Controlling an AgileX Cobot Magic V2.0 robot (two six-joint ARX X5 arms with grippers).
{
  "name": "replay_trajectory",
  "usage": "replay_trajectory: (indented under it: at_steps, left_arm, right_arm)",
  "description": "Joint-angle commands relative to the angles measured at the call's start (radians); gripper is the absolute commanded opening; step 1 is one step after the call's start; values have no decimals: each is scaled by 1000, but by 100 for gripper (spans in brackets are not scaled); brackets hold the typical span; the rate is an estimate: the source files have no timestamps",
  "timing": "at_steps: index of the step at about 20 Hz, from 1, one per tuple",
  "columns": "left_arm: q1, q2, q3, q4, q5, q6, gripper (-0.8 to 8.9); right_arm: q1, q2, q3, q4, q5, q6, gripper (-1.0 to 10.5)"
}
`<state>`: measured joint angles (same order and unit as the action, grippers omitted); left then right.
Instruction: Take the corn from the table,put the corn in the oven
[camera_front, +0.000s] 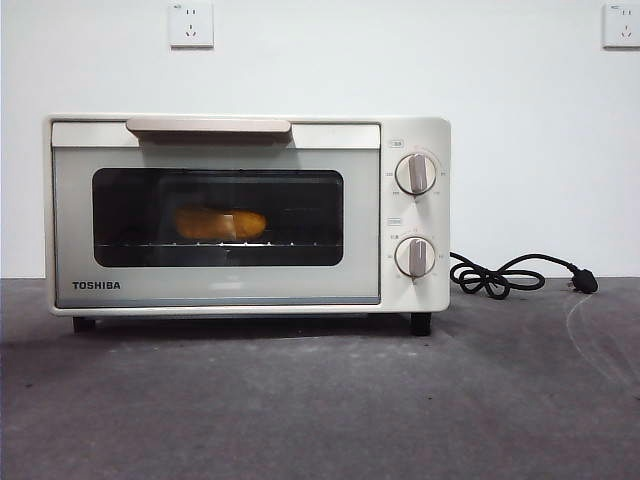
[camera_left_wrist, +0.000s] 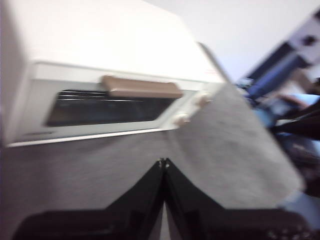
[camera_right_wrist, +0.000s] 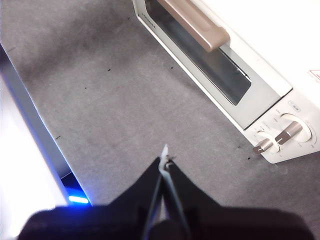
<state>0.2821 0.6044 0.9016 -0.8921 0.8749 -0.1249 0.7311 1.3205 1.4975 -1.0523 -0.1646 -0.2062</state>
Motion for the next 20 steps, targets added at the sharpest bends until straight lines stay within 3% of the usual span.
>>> replay_trajectory:
  at_steps: [1, 9, 20]
  left_arm:
    - [-2, -88, -4, -57, -132, -2, -8]
    - [-2, -179, -4, -139, -330, -3, -8]
    - [-2, -192, -4, -139, -351, -33, -6]
  right_arm:
    - [0, -3, -8, 9, -3, -3, -12]
    - [0, -3, -8, 9, 0, -2, -12]
    - [0, -3, -8, 7, 1, -3, -12]
